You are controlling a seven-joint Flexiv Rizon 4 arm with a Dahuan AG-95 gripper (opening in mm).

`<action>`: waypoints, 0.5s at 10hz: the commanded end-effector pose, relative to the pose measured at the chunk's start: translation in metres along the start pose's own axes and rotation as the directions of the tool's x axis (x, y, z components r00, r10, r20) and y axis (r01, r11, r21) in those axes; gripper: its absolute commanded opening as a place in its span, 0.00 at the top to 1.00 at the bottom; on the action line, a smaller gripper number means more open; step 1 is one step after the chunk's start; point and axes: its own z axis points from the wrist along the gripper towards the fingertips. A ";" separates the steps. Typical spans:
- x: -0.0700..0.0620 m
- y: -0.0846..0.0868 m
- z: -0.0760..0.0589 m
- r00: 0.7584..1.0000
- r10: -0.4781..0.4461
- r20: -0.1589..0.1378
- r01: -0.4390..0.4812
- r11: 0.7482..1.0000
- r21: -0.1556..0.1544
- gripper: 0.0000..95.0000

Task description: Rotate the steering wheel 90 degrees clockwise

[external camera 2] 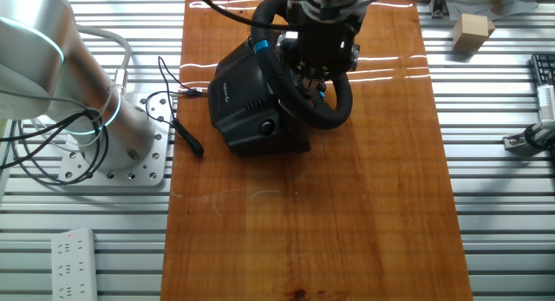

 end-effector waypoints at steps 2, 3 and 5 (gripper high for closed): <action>-0.003 0.001 -0.001 0.908 -0.419 0.001 0.419 0.908 0.001 1.00; -0.003 0.001 -0.001 0.885 -0.467 0.003 0.467 0.885 0.001 0.60; -0.003 0.001 -0.001 0.817 -0.576 0.019 0.576 0.817 0.010 0.60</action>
